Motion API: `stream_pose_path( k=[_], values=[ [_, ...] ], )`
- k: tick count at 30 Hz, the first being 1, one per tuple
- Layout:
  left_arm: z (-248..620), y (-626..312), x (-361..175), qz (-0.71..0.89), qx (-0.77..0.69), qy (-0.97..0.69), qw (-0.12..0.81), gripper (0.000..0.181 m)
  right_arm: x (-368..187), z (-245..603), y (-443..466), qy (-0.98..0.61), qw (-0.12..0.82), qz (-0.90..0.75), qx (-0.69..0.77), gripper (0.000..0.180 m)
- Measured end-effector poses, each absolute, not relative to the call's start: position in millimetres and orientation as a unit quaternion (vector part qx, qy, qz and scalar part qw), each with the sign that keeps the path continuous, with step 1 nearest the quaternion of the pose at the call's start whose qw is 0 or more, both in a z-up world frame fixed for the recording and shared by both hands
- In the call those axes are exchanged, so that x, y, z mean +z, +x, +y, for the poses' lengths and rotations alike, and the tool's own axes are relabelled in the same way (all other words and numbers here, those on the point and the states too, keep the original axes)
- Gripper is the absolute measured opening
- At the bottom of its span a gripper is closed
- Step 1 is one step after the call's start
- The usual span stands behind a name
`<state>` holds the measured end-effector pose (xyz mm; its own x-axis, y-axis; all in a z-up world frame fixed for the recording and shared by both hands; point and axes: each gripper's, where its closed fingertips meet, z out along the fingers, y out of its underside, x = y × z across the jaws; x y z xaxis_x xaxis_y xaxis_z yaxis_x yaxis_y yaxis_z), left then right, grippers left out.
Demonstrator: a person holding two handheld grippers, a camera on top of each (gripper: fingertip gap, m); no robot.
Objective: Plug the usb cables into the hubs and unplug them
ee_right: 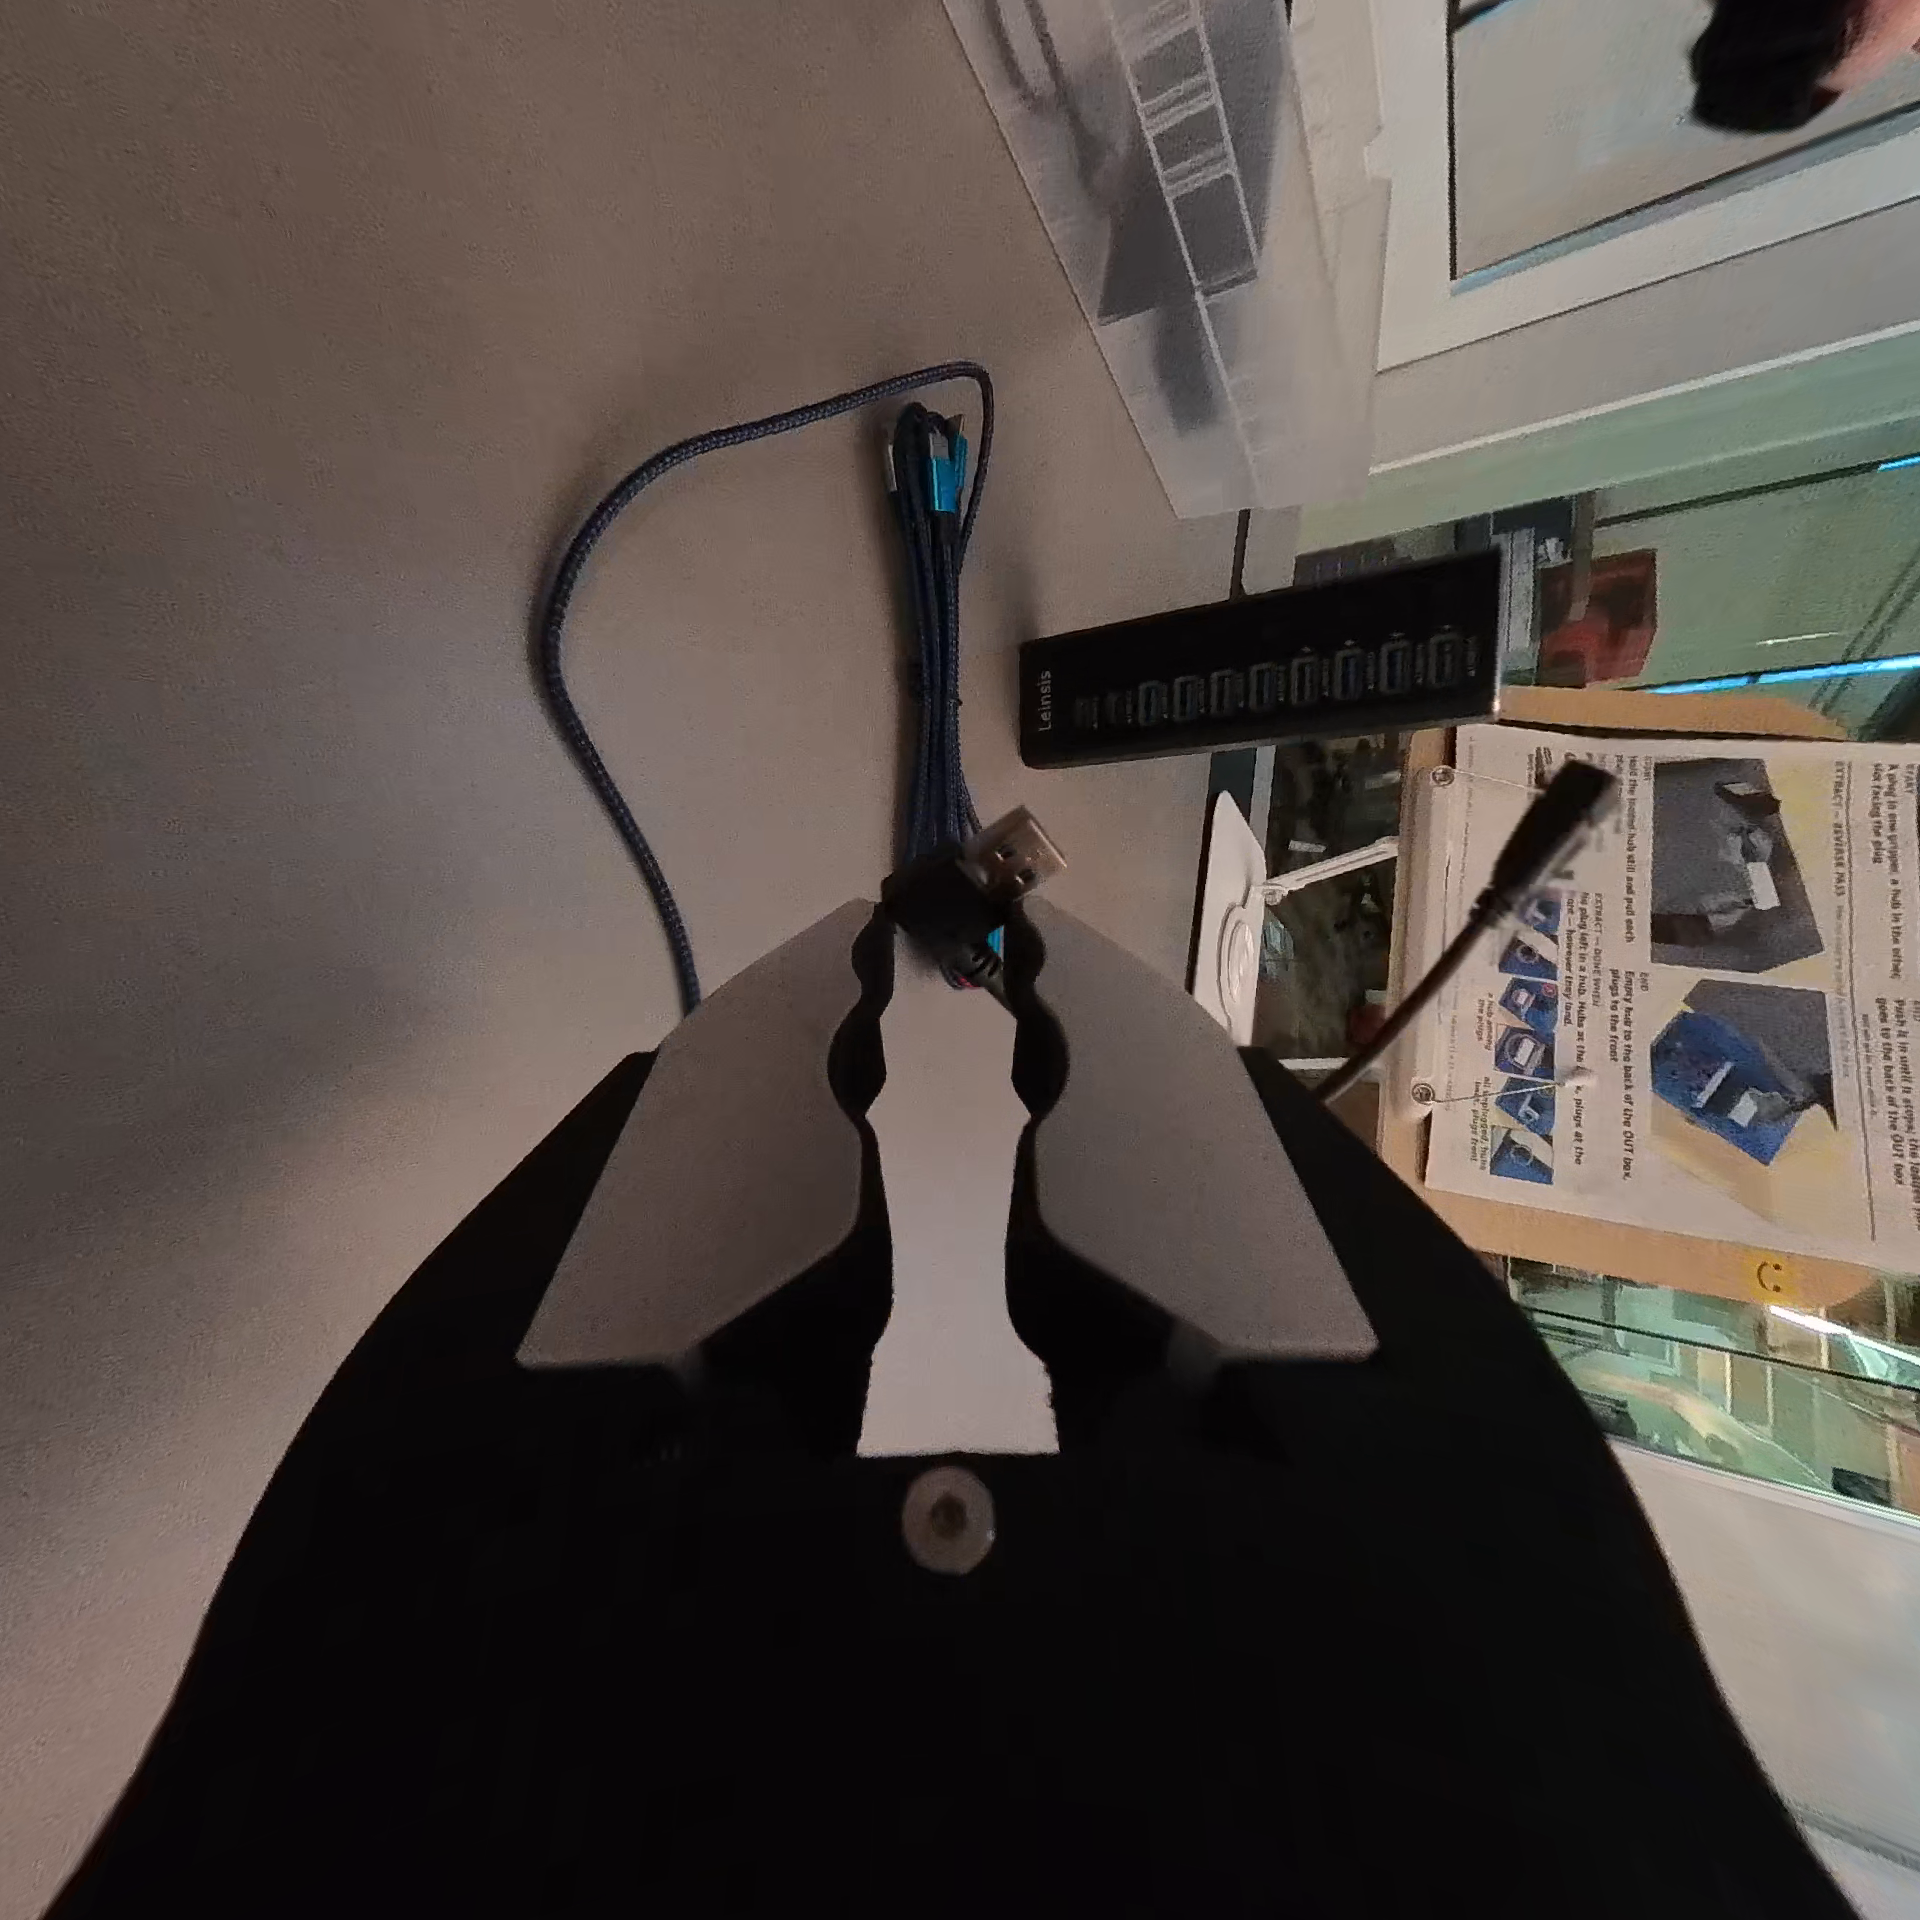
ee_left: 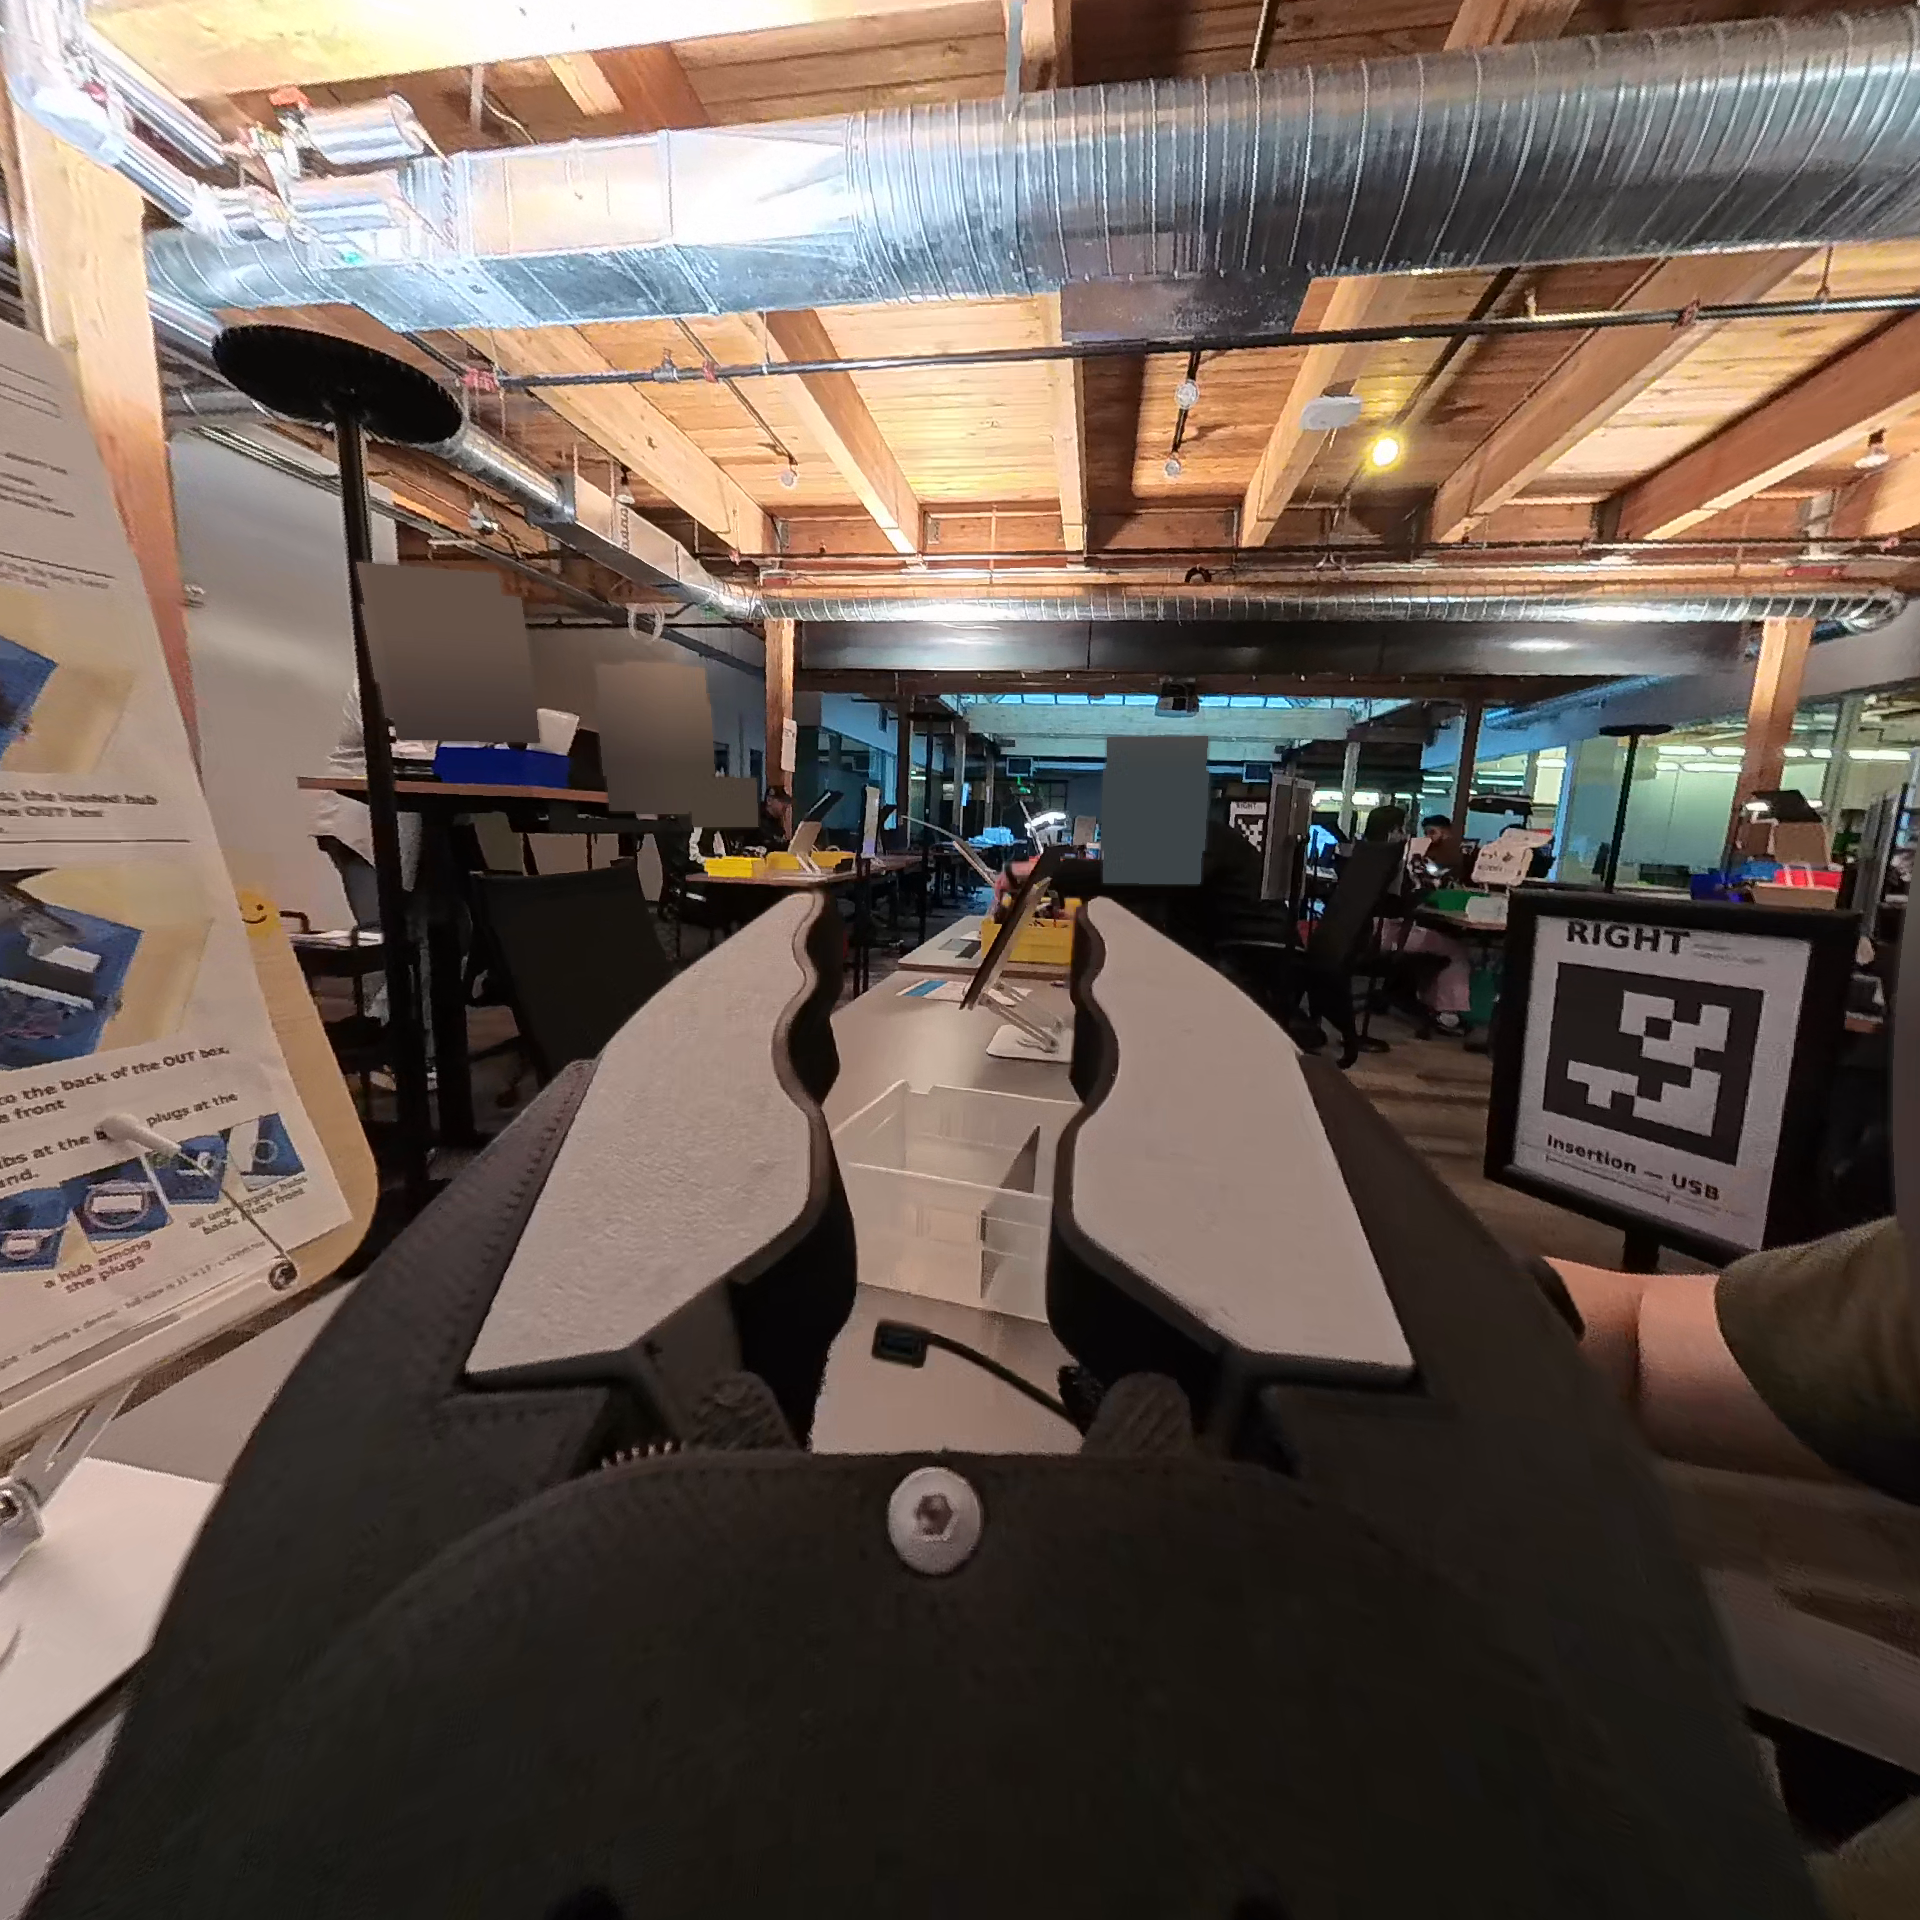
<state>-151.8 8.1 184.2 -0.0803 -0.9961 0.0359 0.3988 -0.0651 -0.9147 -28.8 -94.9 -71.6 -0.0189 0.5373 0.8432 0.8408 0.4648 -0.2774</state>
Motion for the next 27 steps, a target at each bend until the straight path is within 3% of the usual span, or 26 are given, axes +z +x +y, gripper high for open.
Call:
stream_pose_path(
  k=[16, 21, 27],
  values=[
    [-23.6, -114.5, 160.8, 0.469, -0.587, -0.419, 0.51, 0.041, -51.2, -102.1, -20.0, -0.612, 0.542, -0.573, -0.055, 0.016],
    [-44.7, -71.9, 124.4, 0.519, -0.575, -0.435, 0.458, 0.04, -9.6, -113.8, -18.7, -0.625, 0.588, -0.513, 0.024, 0.016],
    [-92.1, -30.0, 92.7, 0.572, -0.597, -0.401, 0.394, 0.045, 57.8, -147.3, -18.3, -0.603, 0.629, -0.437, 0.225, 0.016]
  ],
)
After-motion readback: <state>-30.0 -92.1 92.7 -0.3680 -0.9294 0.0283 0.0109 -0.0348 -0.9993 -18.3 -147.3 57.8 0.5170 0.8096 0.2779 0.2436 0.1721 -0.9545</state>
